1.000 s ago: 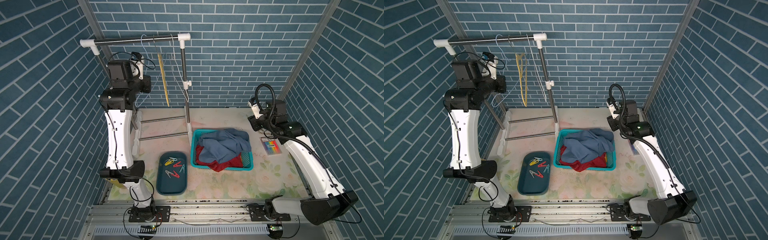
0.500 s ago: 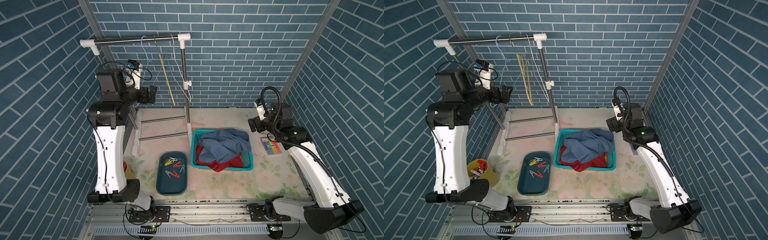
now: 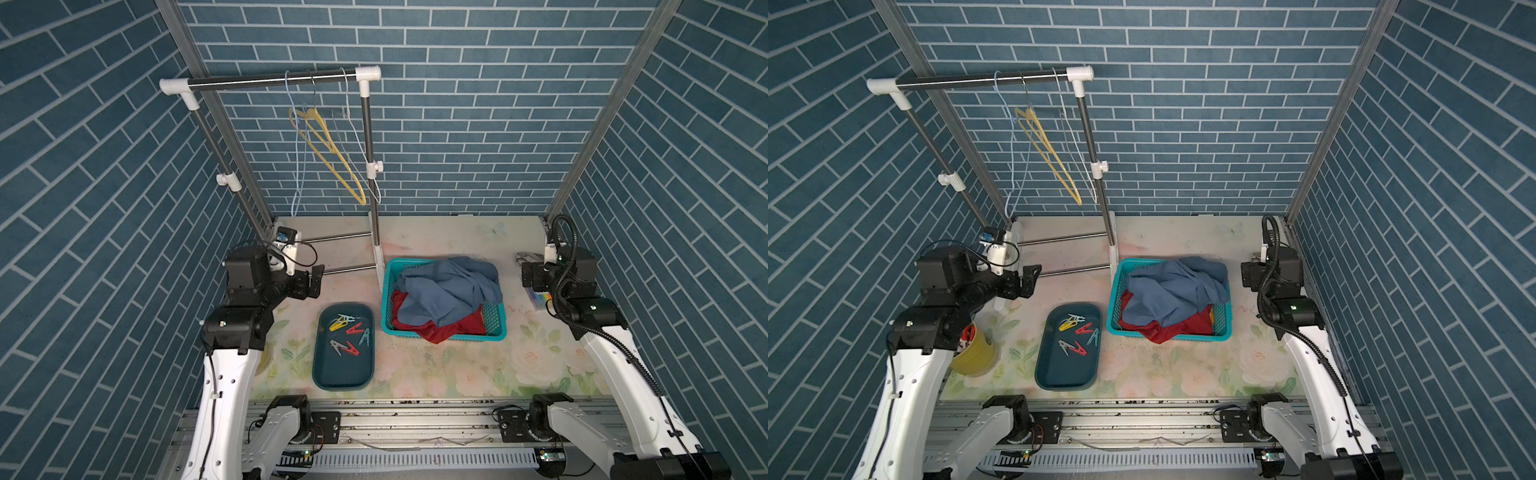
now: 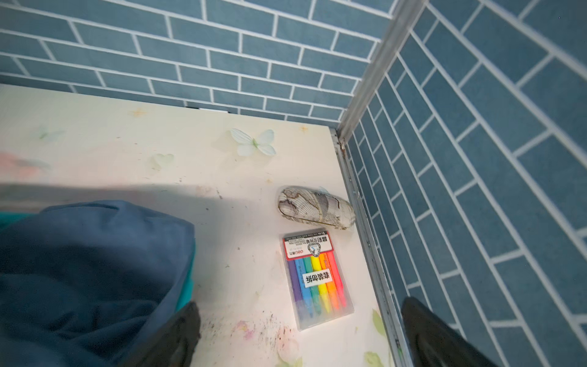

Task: Remove the clothespins securing t-shirts to the hanger
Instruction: Place the hanger on the clothes rail, then reset both arms

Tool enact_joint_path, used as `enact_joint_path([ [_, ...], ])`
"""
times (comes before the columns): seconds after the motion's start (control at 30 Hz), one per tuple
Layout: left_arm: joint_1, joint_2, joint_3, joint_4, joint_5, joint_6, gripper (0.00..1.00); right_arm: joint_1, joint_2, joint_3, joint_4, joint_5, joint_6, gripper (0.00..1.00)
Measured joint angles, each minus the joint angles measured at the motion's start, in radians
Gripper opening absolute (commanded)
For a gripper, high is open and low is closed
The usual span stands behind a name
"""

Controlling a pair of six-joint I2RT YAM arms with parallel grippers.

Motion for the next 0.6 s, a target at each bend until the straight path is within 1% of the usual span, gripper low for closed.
enact_joint_path([
  [0.1, 0.000, -0.044, -0.182, 0.076, -0.040, -0.036, 0.99, -0.056, 0.013, -0.104, 0.077, 0.006, 0.046, 0.99],
  [0.2, 0.000, -0.061, -0.303, 0.164, -0.103, -0.086, 0.99, -0.097, 0.027, -0.199, 0.185, 0.011, 0.067, 0.99],
  [0.3, 0.000, -0.047, -0.351, 0.256, -0.155, -0.117, 0.99, -0.121, 0.049, -0.256, 0.291, 0.022, 0.066, 0.99],
  [0.43, 0.000, 0.017, -0.358, 0.387, -0.214, -0.134, 0.99, -0.138, 0.082, -0.295, 0.451, 0.027, 0.063, 0.99],
  [0.6, 0.000, 0.114, -0.420, 0.596, -0.232, -0.125, 0.99, -0.149, 0.114, -0.369, 0.647, -0.011, 0.048, 0.99],
])
